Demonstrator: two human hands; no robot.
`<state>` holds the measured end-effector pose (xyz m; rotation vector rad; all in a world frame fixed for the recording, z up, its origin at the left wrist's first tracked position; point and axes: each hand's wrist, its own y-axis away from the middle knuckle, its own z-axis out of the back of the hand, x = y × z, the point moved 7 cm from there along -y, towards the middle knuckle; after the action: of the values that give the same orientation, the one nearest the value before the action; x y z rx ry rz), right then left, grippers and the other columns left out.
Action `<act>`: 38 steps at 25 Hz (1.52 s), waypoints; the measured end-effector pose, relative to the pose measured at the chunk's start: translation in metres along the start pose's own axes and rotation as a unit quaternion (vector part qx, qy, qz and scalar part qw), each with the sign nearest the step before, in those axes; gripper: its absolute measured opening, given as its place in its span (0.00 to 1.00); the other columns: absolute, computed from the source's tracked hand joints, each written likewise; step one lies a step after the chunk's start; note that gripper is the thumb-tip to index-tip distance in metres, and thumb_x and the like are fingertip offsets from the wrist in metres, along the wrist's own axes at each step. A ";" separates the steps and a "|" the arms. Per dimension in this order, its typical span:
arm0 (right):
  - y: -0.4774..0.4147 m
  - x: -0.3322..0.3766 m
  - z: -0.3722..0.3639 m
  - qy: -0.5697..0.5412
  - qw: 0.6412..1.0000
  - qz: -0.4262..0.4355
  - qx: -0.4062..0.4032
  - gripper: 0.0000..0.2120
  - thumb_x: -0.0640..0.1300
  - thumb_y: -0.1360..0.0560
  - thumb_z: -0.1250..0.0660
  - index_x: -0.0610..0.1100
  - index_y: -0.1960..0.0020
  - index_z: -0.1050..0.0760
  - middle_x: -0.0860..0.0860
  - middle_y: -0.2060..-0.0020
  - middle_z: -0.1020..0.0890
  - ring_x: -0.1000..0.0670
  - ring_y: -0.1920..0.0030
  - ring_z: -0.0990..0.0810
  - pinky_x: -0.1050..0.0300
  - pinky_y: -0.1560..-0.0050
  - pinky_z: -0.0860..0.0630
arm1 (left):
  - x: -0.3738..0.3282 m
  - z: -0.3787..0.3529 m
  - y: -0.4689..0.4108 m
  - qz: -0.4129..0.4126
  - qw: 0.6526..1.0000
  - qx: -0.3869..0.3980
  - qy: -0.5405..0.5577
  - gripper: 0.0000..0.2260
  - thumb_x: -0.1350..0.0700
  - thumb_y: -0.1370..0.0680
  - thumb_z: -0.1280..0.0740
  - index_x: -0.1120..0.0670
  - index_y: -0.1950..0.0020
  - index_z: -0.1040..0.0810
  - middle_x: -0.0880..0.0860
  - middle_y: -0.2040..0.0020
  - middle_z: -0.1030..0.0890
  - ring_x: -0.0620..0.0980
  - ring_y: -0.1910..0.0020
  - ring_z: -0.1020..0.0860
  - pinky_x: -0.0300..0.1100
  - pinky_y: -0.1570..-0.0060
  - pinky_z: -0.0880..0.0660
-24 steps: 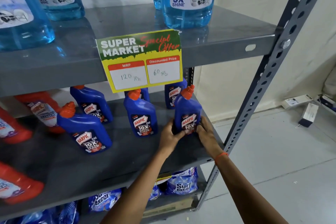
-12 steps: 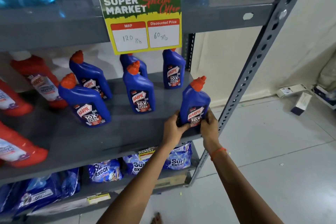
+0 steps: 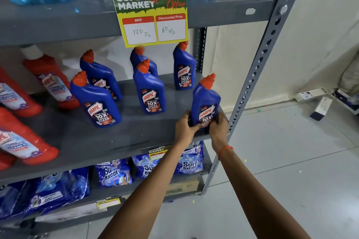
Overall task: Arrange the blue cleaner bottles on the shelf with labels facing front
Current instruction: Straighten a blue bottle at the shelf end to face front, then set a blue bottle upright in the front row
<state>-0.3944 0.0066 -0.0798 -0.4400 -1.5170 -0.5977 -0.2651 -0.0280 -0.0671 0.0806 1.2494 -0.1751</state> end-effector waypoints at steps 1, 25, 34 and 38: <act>0.001 0.000 -0.001 0.003 1.000 -0.005 -0.004 0.20 0.27 0.28 0.48 0.38 0.39 0.29 0.40 0.45 0.20 0.44 0.46 0.22 0.52 0.47 0.22 | 0.000 -0.001 0.002 -0.003 1.000 -0.001 -0.004 0.21 0.60 0.31 0.26 0.61 0.41 0.27 0.61 0.45 0.19 0.57 0.46 0.20 0.42 0.50 0.25; 0.000 0.011 -0.179 0.092 0.976 0.026 0.197 0.19 0.30 0.26 0.45 0.37 0.37 0.35 0.41 0.45 0.26 0.44 0.44 0.27 0.48 0.41 0.29 | 0.048 0.161 -0.069 0.037 0.999 -0.012 0.028 0.24 0.55 0.27 0.31 0.57 0.33 0.33 0.60 0.36 0.24 0.58 0.37 0.26 0.53 0.37 0.29; 0.039 -0.001 -0.143 0.143 0.950 0.059 0.271 0.20 0.33 0.25 0.40 0.40 0.34 0.36 0.47 0.44 0.25 0.48 0.42 0.26 0.55 0.42 0.30 | 0.049 0.163 -0.011 -0.016 0.999 -0.044 0.021 0.18 0.61 0.25 0.33 0.61 0.36 0.30 0.56 0.44 0.22 0.49 0.47 0.24 0.25 0.56 0.28; 0.054 -0.013 -0.118 0.167 0.938 0.075 0.296 0.20 0.32 0.27 0.35 0.39 0.37 0.33 0.44 0.43 0.21 0.48 0.43 0.23 0.52 0.38 0.26 | 0.055 0.157 0.021 -0.007 0.999 -0.022 0.048 0.21 0.57 0.25 0.32 0.56 0.33 0.31 0.50 0.43 0.22 0.45 0.45 0.23 0.27 0.50 0.26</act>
<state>-0.2672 -0.0224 -0.0901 0.0160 -1.2437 -0.0678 -0.0976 -0.0363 -0.0704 0.0422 1.3495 -0.1576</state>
